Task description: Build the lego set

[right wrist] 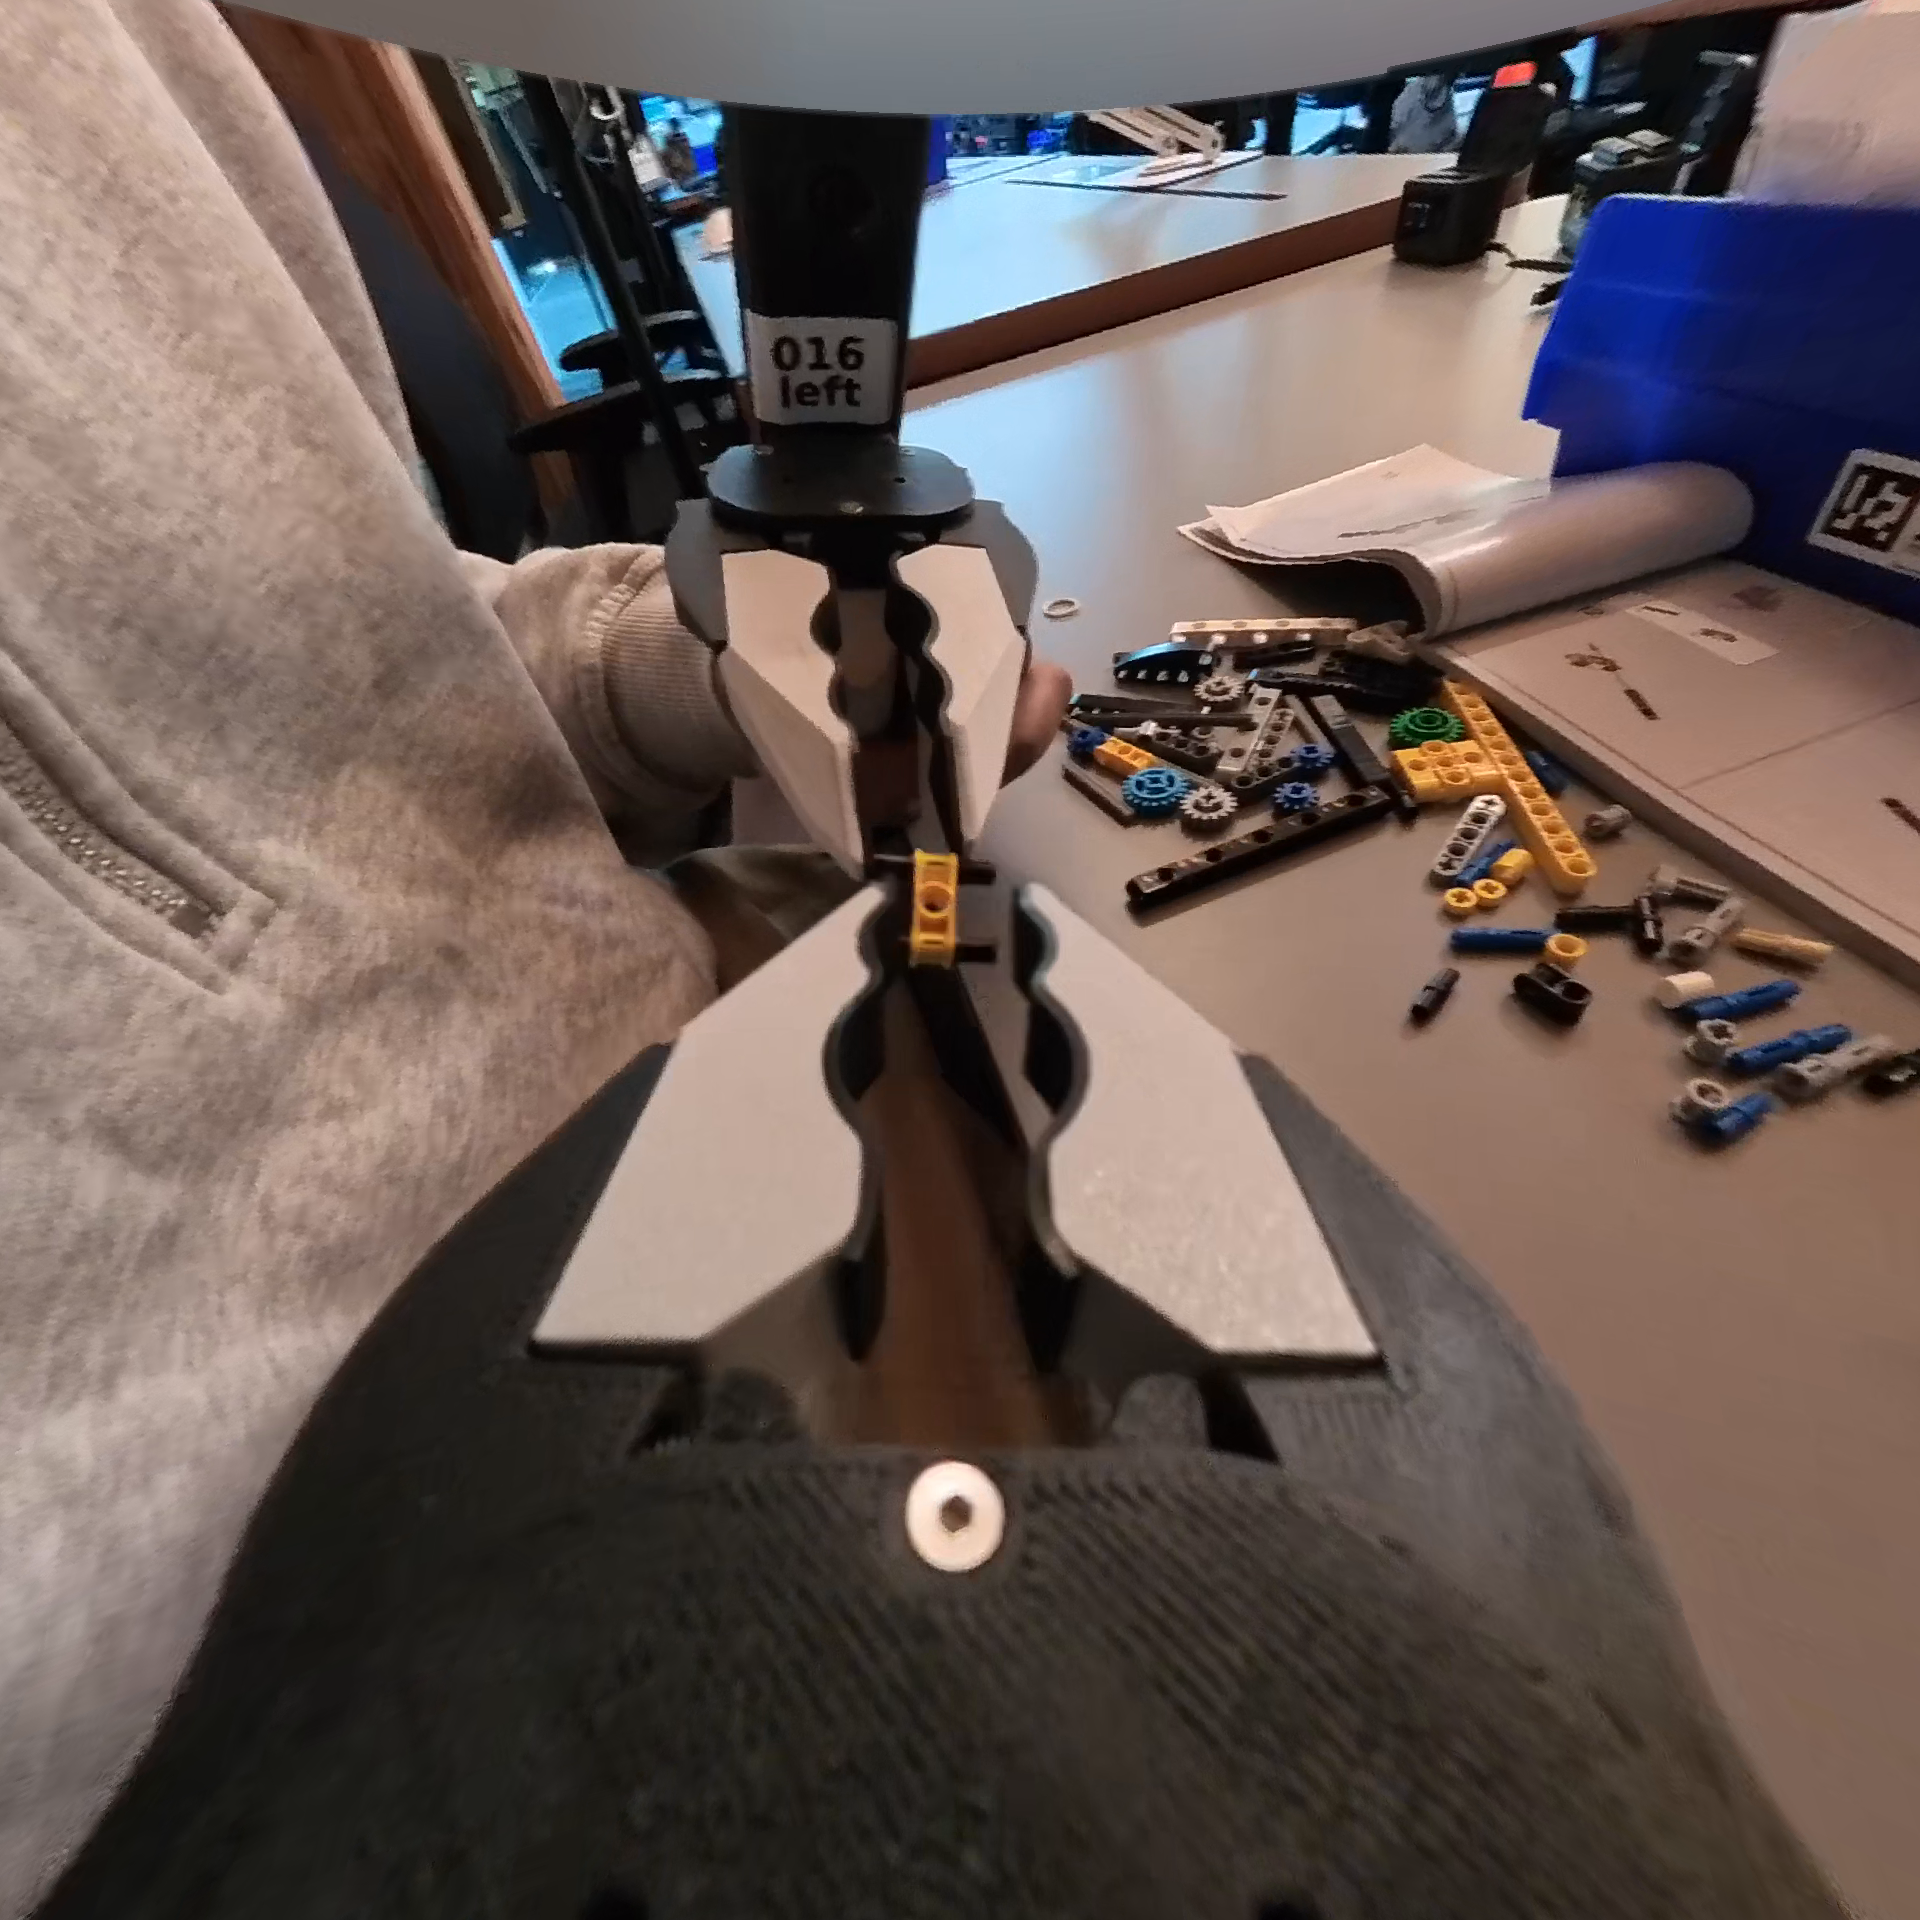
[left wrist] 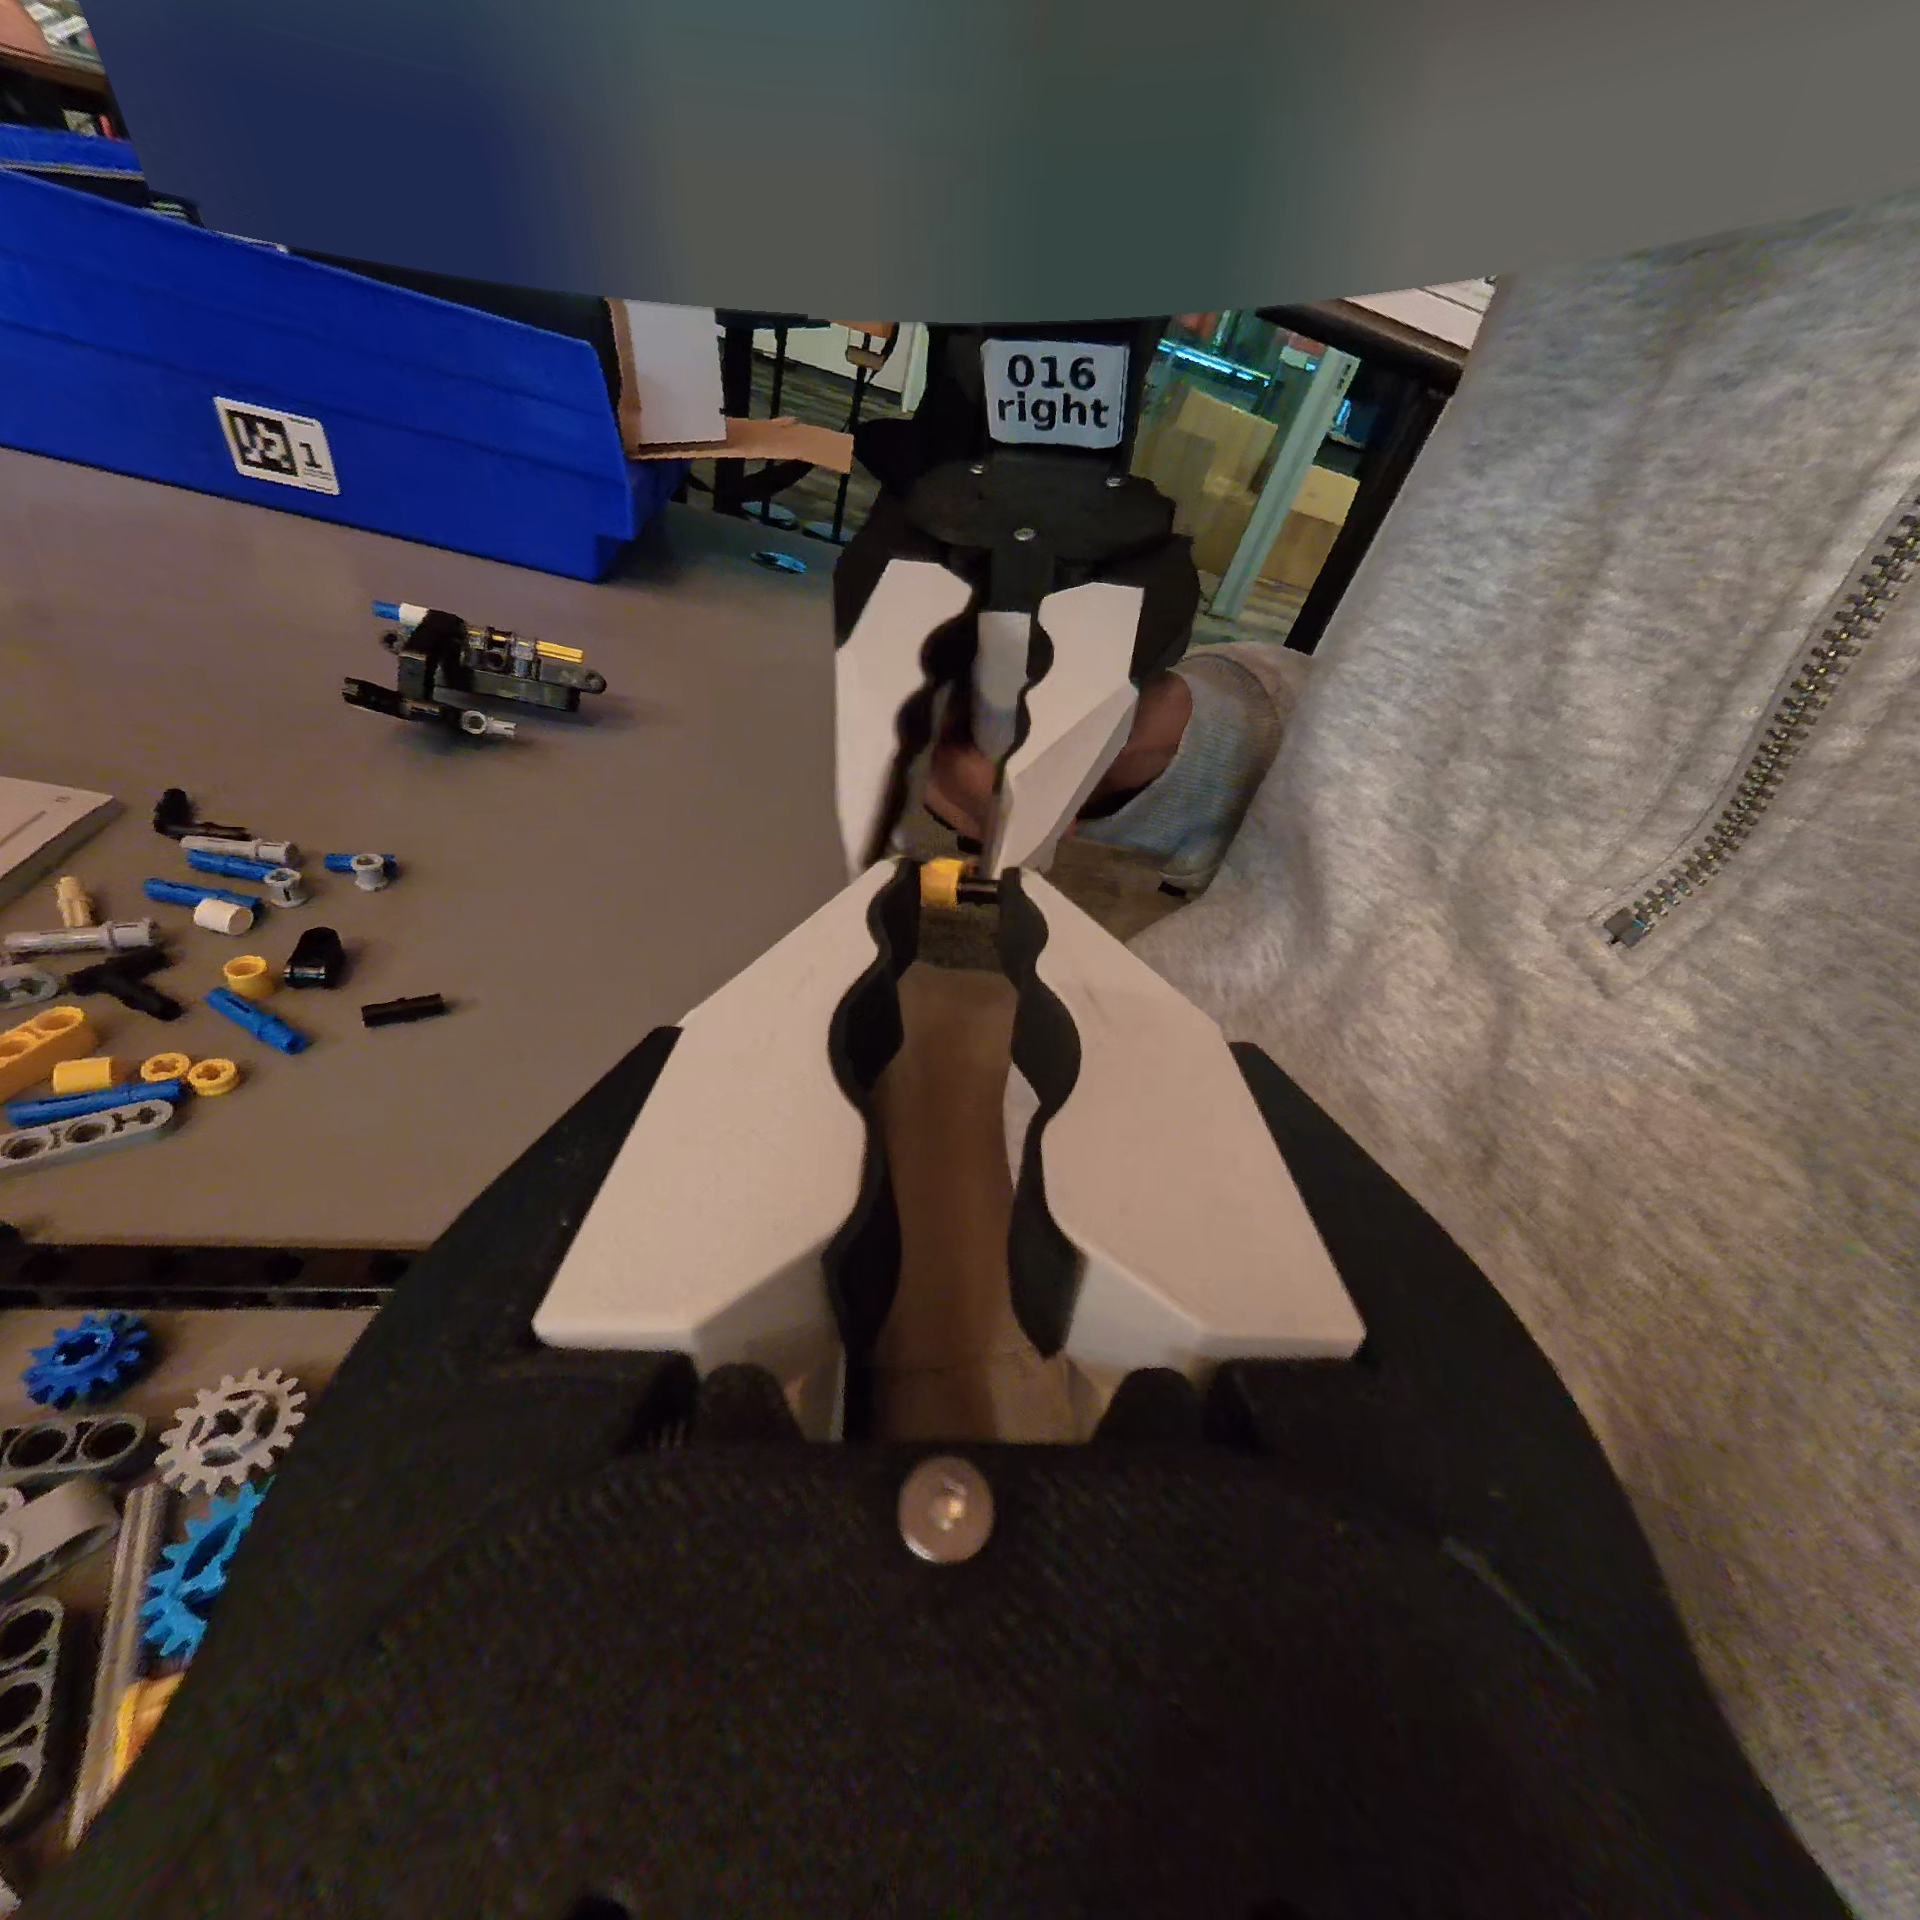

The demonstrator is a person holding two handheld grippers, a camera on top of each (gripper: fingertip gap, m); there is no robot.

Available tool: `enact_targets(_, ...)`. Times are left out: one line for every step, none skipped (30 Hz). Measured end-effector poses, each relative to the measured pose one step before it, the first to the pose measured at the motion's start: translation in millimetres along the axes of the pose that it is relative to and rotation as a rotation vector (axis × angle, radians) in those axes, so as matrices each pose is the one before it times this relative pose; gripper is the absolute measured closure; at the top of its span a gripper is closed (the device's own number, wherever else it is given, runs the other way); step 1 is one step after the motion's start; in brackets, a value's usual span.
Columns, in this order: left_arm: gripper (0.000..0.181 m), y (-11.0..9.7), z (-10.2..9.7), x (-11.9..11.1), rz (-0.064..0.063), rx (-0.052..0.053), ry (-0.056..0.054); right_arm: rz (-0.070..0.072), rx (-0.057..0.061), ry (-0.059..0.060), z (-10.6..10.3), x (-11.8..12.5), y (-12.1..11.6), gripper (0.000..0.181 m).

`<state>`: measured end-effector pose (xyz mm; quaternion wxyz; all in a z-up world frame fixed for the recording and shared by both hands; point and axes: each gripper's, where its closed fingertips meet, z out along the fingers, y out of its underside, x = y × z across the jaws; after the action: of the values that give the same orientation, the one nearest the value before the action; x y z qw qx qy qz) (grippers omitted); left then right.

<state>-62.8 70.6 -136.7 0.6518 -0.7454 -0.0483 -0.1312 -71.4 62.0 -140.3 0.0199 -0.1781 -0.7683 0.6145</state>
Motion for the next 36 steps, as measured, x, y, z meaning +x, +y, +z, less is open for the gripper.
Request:
enact_targets(0.165, -0.41, -0.21, -0.45, -0.0007, 0.003, -0.0025, -0.0001, 0.0062, 0.0185, -0.85, 3.35, -0.9, 0.153)
enact_targets(0.165, -0.31, -0.16, -0.84, -0.0012, 0.0025, -0.0039, -0.0016, 0.0136, 0.0162, -1.77, 2.85, -2.26, 0.148)
enact_targets(0.165, -0.55, -0.25, -0.61, -0.0025, 0.0043, -0.0023, -0.0014, 0.0227, 0.0158, -2.35, 2.85, -3.7, 0.143)
enact_targets(0.165, -0.74, -0.38, -1.1, -0.0043, 0.0058, -0.0039, 0.0, 0.0261, 0.0124, -2.86, 2.51, -4.14, 0.14)
enact_targets(0.165, -0.97, -0.39, -0.83, -0.0039, 0.0069, -0.0027, 0.004, 0.0241, 0.0103, -2.9, 2.68, -3.79, 0.139)
enact_targets(0.165, -1.07, -0.59, -1.25, -0.004, 0.0084, -0.005, 0.0076, 0.0197, 0.0074, -2.57, 2.62, -2.78, 0.139)
enact_targets(0.165, -1.18, -0.5, -1.13, -0.005, 0.0083, -0.0048, 0.0093, 0.0149, 0.0031, -2.02, 2.1, -1.95, 0.138)
enact_targets(0.165, -1.21, -0.57, -1.31, -0.0053, 0.0088, -0.0047, 0.0094, 0.0094, 0.0025, -1.93, 2.0, -0.57, 0.138)
enact_targets(0.165, -1.23, -0.7, -1.23, -0.0056, 0.0096, -0.0041, 0.0077, 0.0052, 0.0022, -0.74, 2.27, -0.07, 0.138)
enact_targets(0.165, -1.44, -0.67, -1.52, -0.0074, 0.0104, -0.0049, 0.0075, 0.0001, 0.0004, 0.28, 1.19, 0.43, 0.138)
enact_targets(0.165, -1.6, -0.87, -1.42, -0.0086, 0.0118, -0.0032, 0.0045, -0.006, 0.0016, 0.55, 1.15, 1.58, 0.138)
enact_targets(0.165, -1.78, -0.9, -1.03, -0.0087, 0.0128, -0.0006, -0.0005, -0.0096, 0.0014, 0.88, 0.53, 1.89, 0.138)
enact_targets(0.166, -1.85, -1.01, -1.02, -0.008, 0.0127, -0.0011, -0.0032, -0.0105, 0.001, 1.11, 0.06, 1.88, 0.138)
enact_targets(0.166, -1.36, -0.86, -0.61, -0.0052, 0.0099, 0.0, -0.0045, -0.0104, 0.0011, 1.28, 0.04, 1.95, 0.138)
enact_targets(0.166, -0.82, -0.39, -0.32, -0.0014, 0.006, -0.001, -0.0049, -0.0072, -0.0004, 1.11, -0.34, 1.49, 0.139)
enact_targets(0.166, -0.34, -0.09, -0.07, 0.0043, 0.0025, -0.0029, -0.0018, -0.0033, -0.0021, 1.05, -0.81, 0.78, 0.139)
enact_targets(0.166, 0.31, 0.27, 0.41, 0.0085, -0.0014, -0.0022, 0.0023, 0.0006, -0.0053, 0.8, -0.75, 0.37, 0.139)
enact_targets(0.166, 0.56, 0.55, 0.29, 0.0088, -0.0031, -0.0034, 0.0066, 0.0038, -0.0103, 0.57, -1.19, -0.33, 0.14)
enact_targets(0.166, 0.02, 0.67, -0.34, 0.0064, 0.0005, -0.0063, 0.0101, 0.0067, -0.0129, 0.54, -1.6, -0.34, 0.14)
enact_targets(0.166, -0.32, 0.71, -0.11, 0.0039, 0.0027, -0.003, 0.0108, 0.0073, -0.0127, 0.48, -1.48, -0.86, 0.14)
enact_targets(0.166, -0.03, 0.5, 0.07, 0.0032, -0.0002, -0.0016, 0.0077, 0.0058, -0.0089, -0.07, -1.31, -0.86, 0.141)
enact_targets(0.166, 0.07, 0.09, -0.21, 0.0035, -0.0004, -0.0027, 0.0043, 0.0021, -0.0043, 0.13, -0.36, -0.33, 0.142)
enact_targets(0.166, -0.22, -0.05, 0.26, 0.0035, 0.0019, -0.0001, -0.0003, 0.0023, 0.0013, -0.24, 0.85, -0.12, 0.143)
enact_targets(0.166, -0.26, -0.14, 0.33, 0.0028, 0.002, 0.0007, -0.0024, 0.0043, 0.0021, -0.12, 0.48, -0.66, 0.144)
enact_targets(0.166, -0.24, -0.09, 0.19, 0.0019, 0.0014, 0.0007, -0.0016, 0.0051, -0.0007, -0.25, -0.17, -0.9, 0.145)
enact_targets(0.166, -0.03, 0.11, 0.2, 0.0009, 0.0002, 0.0019, 0.0006, 0.0064, -0.0022, -0.12, -0.43, -1.12, 0.147)
enact_targets(0.166, -0.05, 0.25, 0.16, -0.0003, 0.0008, 0.0019, 0.0027, 0.007, -0.0039, 0.19, -0.66, -1.06, 0.147)
enact_targets(0.166, 0.03, 0.43, 0.16, -0.0015, 0.0005, 0.0029, 0.0042, 0.005, -0.0056, 0.41, -0.58, -0.83, 0.147)
enact_targets(0.166, 0.01, 0.37, 0.43, -0.0011, 0.001, 0.0036, 0.0036, 0.0029, -0.0044, 0.28, -0.67, -0.37, 0.147)
enact_targets(0.166, -0.28, 0.41, 0.51, -0.0008, 0.0029, 0.0029, 0.002, 0.0004, -0.0033, 0.54, -0.35, 0.24, 0.148)
enact_targets(0.165, -0.31, 0.55, 0.55, -0.0017, 0.0035, 0.0035, 0.0009, -0.0018, -0.0007, 0.59, 0.09, 0.42, 0.148)
enact_targets(0.165, -0.27, 0.54, 0.31, -0.0026, 0.0035, 0.003, 0.0005, -0.0035, -0.0002, 0.49, 0.24, 0.86, 0.149)
enact_targets(0.165, -0.28, 0.53, 0.64, -0.002, 0.0033, 0.0041, -0.0004, -0.0032, -0.0006, 0.44, -0.28, 0.76, 0.15)
enact_targets(0.165, -0.33, 0.44, 0.52, -0.0019, 0.0035, 0.004, -0.0004, -0.0023, 0.0026, 0.98, 0.33, 0.63, 0.151)
enact_targets(0.165, -0.23, 0.54, 0.13, -0.0027, 0.0023, 0.0022, -0.0014, -0.0013, 0.0018, 0.6, -0.13, 0.44, 0.152)
enact_targets(0.165, 0.18, 0.43, -0.12, -0.0029, 0.0008, 0.0007, -0.001, -0.001, 0.0012, -0.09, -0.75, -0.22, 0.154)
